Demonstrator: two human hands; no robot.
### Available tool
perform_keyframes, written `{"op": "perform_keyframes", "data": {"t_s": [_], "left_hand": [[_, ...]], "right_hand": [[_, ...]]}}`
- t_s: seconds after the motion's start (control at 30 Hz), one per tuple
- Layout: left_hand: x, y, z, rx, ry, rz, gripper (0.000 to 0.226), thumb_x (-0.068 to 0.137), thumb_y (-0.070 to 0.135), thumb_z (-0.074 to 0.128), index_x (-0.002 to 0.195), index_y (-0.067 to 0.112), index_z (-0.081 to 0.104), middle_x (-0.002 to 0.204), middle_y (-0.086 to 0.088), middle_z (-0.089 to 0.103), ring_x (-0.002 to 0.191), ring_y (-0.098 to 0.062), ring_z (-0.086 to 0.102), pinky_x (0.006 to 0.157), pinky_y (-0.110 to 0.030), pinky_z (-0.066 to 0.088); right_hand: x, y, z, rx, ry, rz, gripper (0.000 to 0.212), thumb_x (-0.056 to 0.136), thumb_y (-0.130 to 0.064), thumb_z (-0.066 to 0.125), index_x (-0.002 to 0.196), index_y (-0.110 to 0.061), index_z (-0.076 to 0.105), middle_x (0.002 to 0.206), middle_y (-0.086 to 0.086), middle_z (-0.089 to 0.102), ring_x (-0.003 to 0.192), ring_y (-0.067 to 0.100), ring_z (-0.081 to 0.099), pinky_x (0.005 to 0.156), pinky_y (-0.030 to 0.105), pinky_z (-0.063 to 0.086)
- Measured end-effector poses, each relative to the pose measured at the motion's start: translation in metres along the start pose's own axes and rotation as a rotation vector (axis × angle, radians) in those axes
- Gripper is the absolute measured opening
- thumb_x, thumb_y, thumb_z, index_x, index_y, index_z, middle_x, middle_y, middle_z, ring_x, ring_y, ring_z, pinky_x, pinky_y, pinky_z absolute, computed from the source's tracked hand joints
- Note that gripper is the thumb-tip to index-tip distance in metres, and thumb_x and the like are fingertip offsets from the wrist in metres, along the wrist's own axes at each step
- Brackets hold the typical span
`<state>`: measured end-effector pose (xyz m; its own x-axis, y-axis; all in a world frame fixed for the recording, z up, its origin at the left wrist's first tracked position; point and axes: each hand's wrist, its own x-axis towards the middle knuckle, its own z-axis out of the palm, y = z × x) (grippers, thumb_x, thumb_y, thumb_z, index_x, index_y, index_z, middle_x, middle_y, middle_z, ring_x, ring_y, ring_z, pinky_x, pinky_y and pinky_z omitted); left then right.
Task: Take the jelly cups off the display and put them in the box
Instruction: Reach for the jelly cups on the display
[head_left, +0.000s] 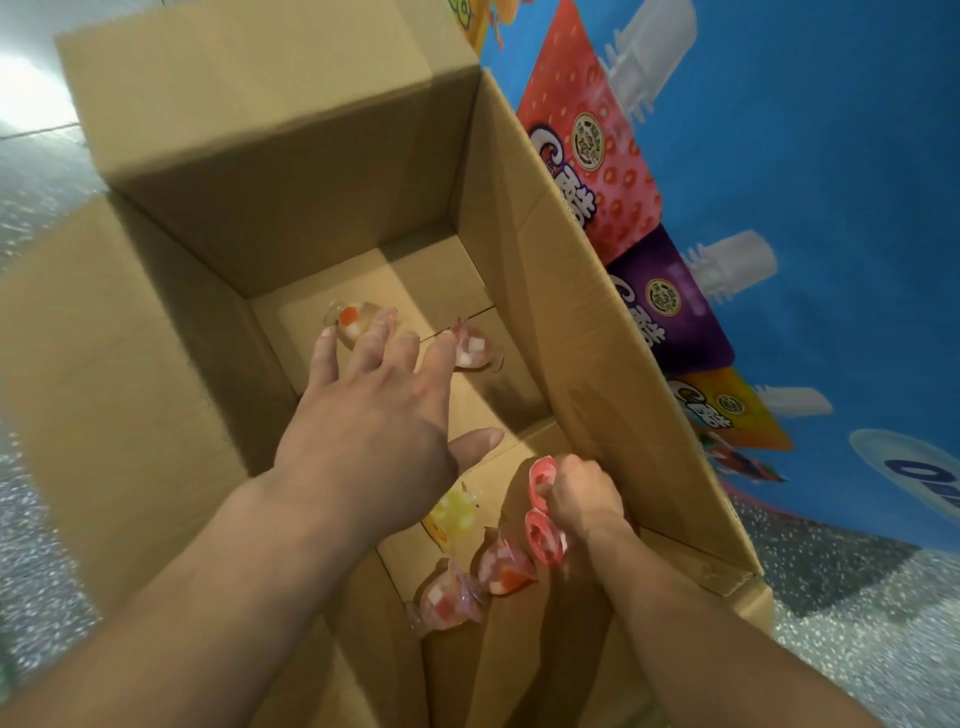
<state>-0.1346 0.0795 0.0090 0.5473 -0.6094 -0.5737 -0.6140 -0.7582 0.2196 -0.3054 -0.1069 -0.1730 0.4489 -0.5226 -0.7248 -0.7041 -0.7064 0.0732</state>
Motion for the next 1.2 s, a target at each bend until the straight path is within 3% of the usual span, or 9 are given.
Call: {"op": "perform_keyframes", "data": {"t_s": [0.13,0.33,0.43,0.6,0.77,0.87,0.97,1.2], "left_hand": [[0.000,-0.005,-0.003,-0.046,-0.063,-0.026,0.085,0.089,0.077,0.024,0.156,0.033,-0.005,0.166,0.000,0.016,0.155,-0.024,0.003,0.122,-0.057,-0.006],[0.001,-0.005,-0.007,-0.097,-0.106,0.011,0.083,0.090,0.075,0.034,0.156,0.032,0.008,0.162,0.000,0.027,0.152,-0.023,0.016,0.123,-0.051,0.002],[0.002,-0.006,-0.007,-0.102,-0.138,0.047,0.087,0.089,0.072,0.045,0.156,0.033,0.007,0.159,0.000,0.033,0.149,-0.023,0.024,0.122,-0.049,0.012],[0.003,-0.008,-0.005,-0.150,-0.168,0.081,0.102,0.080,0.071,0.063,0.154,0.038,0.002,0.153,0.002,0.041,0.140,-0.023,0.038,0.112,-0.042,0.035],[0.003,-0.009,-0.004,-0.297,-0.132,0.148,0.109,0.068,0.072,0.073,0.151,0.045,0.008,0.149,0.009,0.046,0.130,-0.016,0.048,0.100,-0.034,0.046],[0.005,-0.009,-0.005,-0.361,-0.083,0.220,0.091,0.071,0.067,0.076,0.146,0.039,0.032,0.132,0.013,0.058,0.114,-0.007,0.058,0.091,-0.025,0.052],[0.007,-0.013,-0.004,-0.511,-0.085,0.219,0.065,0.074,0.063,0.076,0.129,0.038,0.051,0.111,0.016,0.065,0.092,-0.001,0.063,0.082,-0.028,0.057],[0.015,-0.020,-0.002,-0.766,-0.308,0.245,0.037,0.085,0.057,0.063,0.112,0.032,0.071,0.098,0.015,0.075,0.088,-0.006,0.070,0.079,-0.031,0.058]], "right_hand": [[0.001,0.005,-0.006,0.252,-0.022,0.019,0.019,0.094,-0.023,0.068,0.111,-0.016,0.069,0.100,0.001,0.075,0.086,0.014,0.068,0.080,0.024,0.053],[-0.022,-0.004,-0.040,0.786,0.031,-0.171,0.021,0.092,-0.025,0.071,0.113,-0.025,0.076,0.098,-0.012,0.077,0.099,0.007,0.069,0.091,0.033,0.056],[-0.040,-0.011,-0.063,0.964,-0.009,-0.250,0.017,0.097,-0.016,0.065,0.103,-0.027,0.077,0.094,-0.007,0.078,0.093,0.007,0.071,0.086,0.029,0.056],[-0.070,-0.025,-0.099,1.195,-0.155,-0.321,0.024,0.100,-0.018,0.060,0.116,-0.008,0.074,0.102,0.010,0.077,0.099,0.021,0.073,0.083,0.025,0.057],[-0.095,-0.041,-0.127,1.222,-0.274,-0.473,0.026,0.095,-0.016,0.065,0.117,-0.006,0.073,0.105,0.013,0.076,0.102,0.027,0.072,0.093,0.033,0.057],[-0.101,-0.049,-0.137,1.225,-0.294,-0.510,0.025,0.094,-0.012,0.066,0.116,-0.002,0.073,0.104,0.018,0.076,0.100,0.034,0.072,0.090,0.035,0.057],[-0.102,-0.048,-0.142,1.241,-0.322,-0.545,0.028,0.090,-0.013,0.069,0.116,-0.003,0.072,0.105,0.019,0.075,0.098,0.033,0.072,0.088,0.036,0.057],[-0.094,-0.039,-0.140,1.309,-0.378,-0.480,0.049,0.082,-0.018,0.072,0.130,-0.008,0.063,0.111,0.023,0.073,0.101,0.035,0.071,0.087,0.035,0.057]]}}
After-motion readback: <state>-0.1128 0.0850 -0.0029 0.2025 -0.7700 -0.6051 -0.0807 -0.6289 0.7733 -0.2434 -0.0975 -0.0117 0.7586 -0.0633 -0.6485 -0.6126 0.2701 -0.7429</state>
